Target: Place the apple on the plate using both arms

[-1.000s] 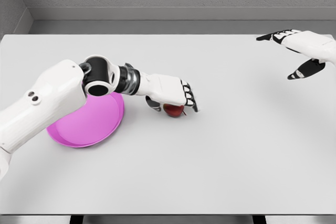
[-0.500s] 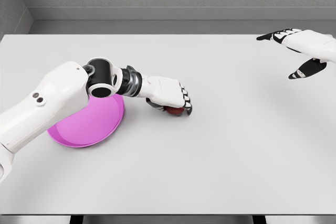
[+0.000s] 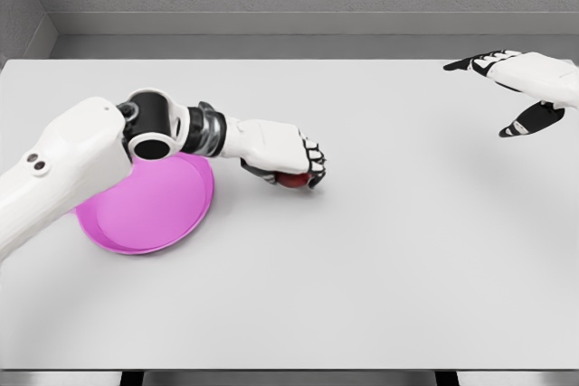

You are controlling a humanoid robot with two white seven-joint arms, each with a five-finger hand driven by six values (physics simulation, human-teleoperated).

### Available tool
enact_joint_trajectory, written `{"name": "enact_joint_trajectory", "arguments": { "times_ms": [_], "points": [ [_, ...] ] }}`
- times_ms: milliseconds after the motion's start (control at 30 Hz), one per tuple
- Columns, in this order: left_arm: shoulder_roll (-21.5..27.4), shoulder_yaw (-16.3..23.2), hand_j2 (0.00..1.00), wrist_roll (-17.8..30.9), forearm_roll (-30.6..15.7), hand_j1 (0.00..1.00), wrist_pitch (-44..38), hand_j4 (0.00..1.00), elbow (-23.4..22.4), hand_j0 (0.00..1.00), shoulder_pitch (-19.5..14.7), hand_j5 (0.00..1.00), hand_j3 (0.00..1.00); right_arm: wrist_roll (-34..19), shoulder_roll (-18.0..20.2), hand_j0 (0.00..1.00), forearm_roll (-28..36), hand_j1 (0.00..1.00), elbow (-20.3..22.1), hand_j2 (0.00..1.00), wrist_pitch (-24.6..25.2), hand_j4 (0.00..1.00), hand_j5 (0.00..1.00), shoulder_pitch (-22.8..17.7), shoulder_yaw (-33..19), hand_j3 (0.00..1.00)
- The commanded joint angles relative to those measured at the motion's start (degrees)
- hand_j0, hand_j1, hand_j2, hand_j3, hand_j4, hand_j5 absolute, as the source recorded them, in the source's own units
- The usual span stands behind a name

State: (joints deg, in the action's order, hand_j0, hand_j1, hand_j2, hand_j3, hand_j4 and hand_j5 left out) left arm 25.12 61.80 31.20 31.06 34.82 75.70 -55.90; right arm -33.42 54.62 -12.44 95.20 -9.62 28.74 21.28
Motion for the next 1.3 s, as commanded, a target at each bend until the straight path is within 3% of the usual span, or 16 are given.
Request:
{"name": "enact_joint_trajectory", "arguments": {
  "times_ms": [0,133,367,533,667,733,800,833,900,1167,1267],
  "points": [
    [4.1,-0.6,0.21,-0.3,-2.5,0.21,0.2,0.21,2.9,0.21,-0.1,0.21,0.21,0.0,0.2,1.00,0.1,1.00,0.0,1.00,0.0,1.00,1.00,0.0,0.0,1.00],
    [10.3,-5.0,0.22,-0.3,-7.1,0.22,0.2,0.22,4.6,0.22,0.6,0.22,0.22,0.0,0.2,1.00,0.1,1.00,0.1,1.00,0.0,1.00,1.00,0.0,-0.1,1.00],
    [20.7,-7.7,0.23,-0.3,-12.3,0.23,0.2,0.23,6.9,0.23,1.3,0.23,0.23,0.0,0.3,1.00,0.1,1.00,0.0,1.00,0.0,1.00,1.00,0.0,-0.1,1.00],
    [26.7,-10.2,0.23,-0.2,-12.2,0.23,0.2,0.23,7.0,0.23,6.9,0.23,0.23,0.0,0.2,1.00,0.1,1.00,0.1,1.00,0.0,1.00,1.00,0.0,0.0,1.00],
    [26.6,-9.9,0.25,0.0,-11.7,0.25,0.2,0.25,6.9,0.25,7.6,0.25,0.25,0.0,0.2,1.00,0.1,1.00,0.1,1.00,0.0,1.00,1.00,0.0,-0.1,1.00],
    [26.6,-9.9,0.35,0.1,-11.6,0.35,0.2,0.35,6.7,0.35,8.1,0.35,0.35,0.0,0.2,1.00,0.1,1.00,0.1,1.00,0.0,1.00,1.00,0.0,0.0,1.00],
    [26.6,-9.9,0.75,0.2,-11.1,0.75,0.2,0.75,6.7,0.75,8.2,0.75,0.75,0.0,0.2,1.00,0.1,1.00,0.1,1.00,0.0,1.00,1.00,0.0,0.0,1.00],
    [26.6,-9.9,0.89,0.2,-10.3,0.89,0.2,0.89,6.7,0.89,8.3,0.89,0.89,0.0,0.2,1.00,0.1,1.00,0.1,1.00,0.0,1.00,1.00,0.0,-0.1,1.00],
    [26.5,-9.9,0.99,0.1,-9.8,0.99,0.2,0.99,6.7,0.99,8.3,0.99,0.99,0.0,0.2,1.00,0.1,1.00,0.1,1.00,0.0,1.00,1.00,0.0,0.0,1.00],
    [26.6,-9.9,1.00,0.2,-9.8,1.00,0.2,1.00,7.2,1.00,8.3,1.00,1.00,0.0,0.2,1.00,0.1,1.00,0.2,1.00,0.0,1.00,1.00,0.0,0.0,1.00],
    [29.6,-11.3,1.00,0.0,-13.0,1.00,0.2,1.00,7.0,1.00,8.3,1.00,1.00,0.0,0.2,1.00,0.1,1.00,0.1,1.00,0.0,1.00,1.00,0.0,0.0,1.00]
  ]
}}
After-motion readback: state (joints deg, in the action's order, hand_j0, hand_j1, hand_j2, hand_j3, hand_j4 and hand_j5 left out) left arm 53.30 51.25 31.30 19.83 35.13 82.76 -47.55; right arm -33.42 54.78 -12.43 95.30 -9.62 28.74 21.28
